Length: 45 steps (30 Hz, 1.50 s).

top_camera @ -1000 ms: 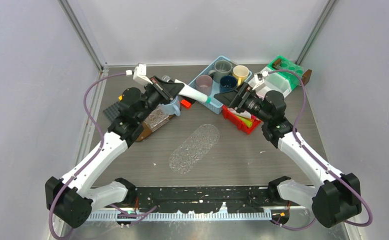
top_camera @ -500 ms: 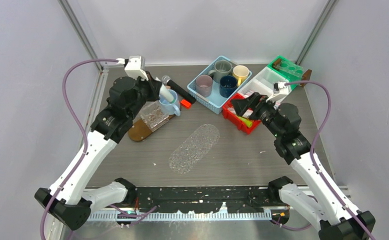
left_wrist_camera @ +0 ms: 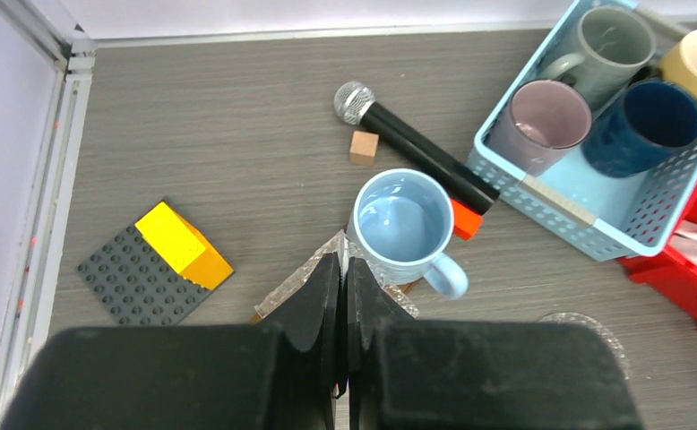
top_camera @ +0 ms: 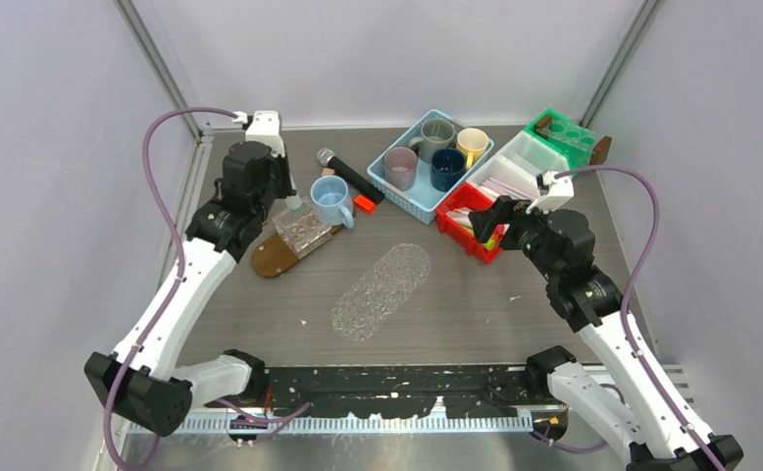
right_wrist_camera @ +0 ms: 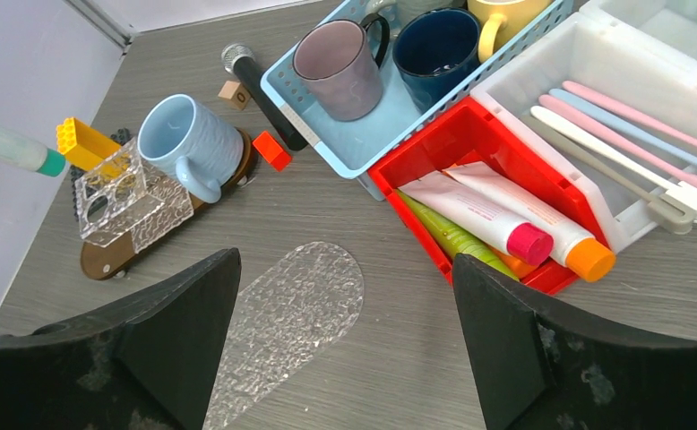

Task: Prepare toiletry sets of a toothbrush and toothpaste on the tray
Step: Place the toothpaste in the toothpaste holder.

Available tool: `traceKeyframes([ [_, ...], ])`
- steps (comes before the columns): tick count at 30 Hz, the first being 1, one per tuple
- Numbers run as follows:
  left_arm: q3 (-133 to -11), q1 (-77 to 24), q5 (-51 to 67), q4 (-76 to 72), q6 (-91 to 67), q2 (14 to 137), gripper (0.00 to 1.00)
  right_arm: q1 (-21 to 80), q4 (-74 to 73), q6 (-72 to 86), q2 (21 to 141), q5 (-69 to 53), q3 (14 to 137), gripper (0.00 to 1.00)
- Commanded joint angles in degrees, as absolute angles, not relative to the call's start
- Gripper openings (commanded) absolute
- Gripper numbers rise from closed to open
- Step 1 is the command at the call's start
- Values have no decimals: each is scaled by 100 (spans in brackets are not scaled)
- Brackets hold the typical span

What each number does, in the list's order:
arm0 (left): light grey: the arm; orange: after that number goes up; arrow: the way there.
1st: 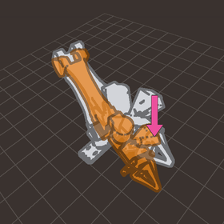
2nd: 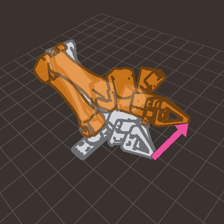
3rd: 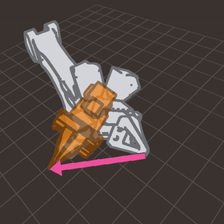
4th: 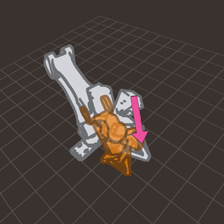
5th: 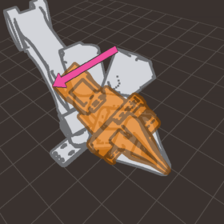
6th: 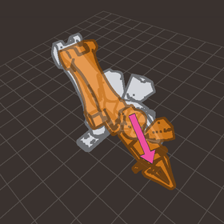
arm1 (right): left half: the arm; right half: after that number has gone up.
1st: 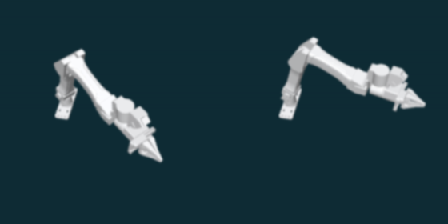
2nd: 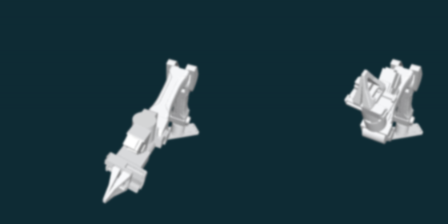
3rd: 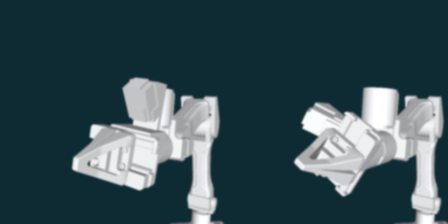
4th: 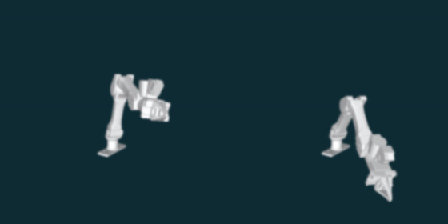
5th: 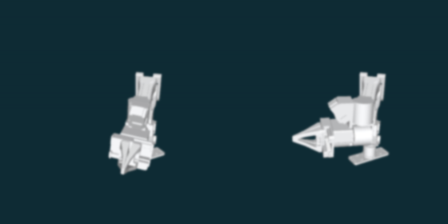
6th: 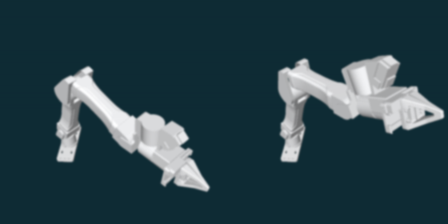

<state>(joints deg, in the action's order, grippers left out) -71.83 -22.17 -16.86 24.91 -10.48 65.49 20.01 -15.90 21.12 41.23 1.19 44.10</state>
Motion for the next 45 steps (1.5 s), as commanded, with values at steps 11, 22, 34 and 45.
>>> traceKeyframes([
  [11, -6550, -1790, -1581, 1087, -1197, 7051, 0, 1985, -1571, 1855, 4049, 370, 4445, 94],
  [22, -6062, -1723, -1514, 430, -1292, 7173, 0, 1986, -1556, 1820, 4073, 377, 4417, 94],
  [34, -5548, -1723, -1391, -339, -1326, 7274, 0, 1986, -1494, 1811, 4124, 283, 4380, 94],
  [45, -5160, -1723, -1345, -962, -1334, 7460, 0, 1986, -1475, 1802, 4165, 241, 4366, 94],
])
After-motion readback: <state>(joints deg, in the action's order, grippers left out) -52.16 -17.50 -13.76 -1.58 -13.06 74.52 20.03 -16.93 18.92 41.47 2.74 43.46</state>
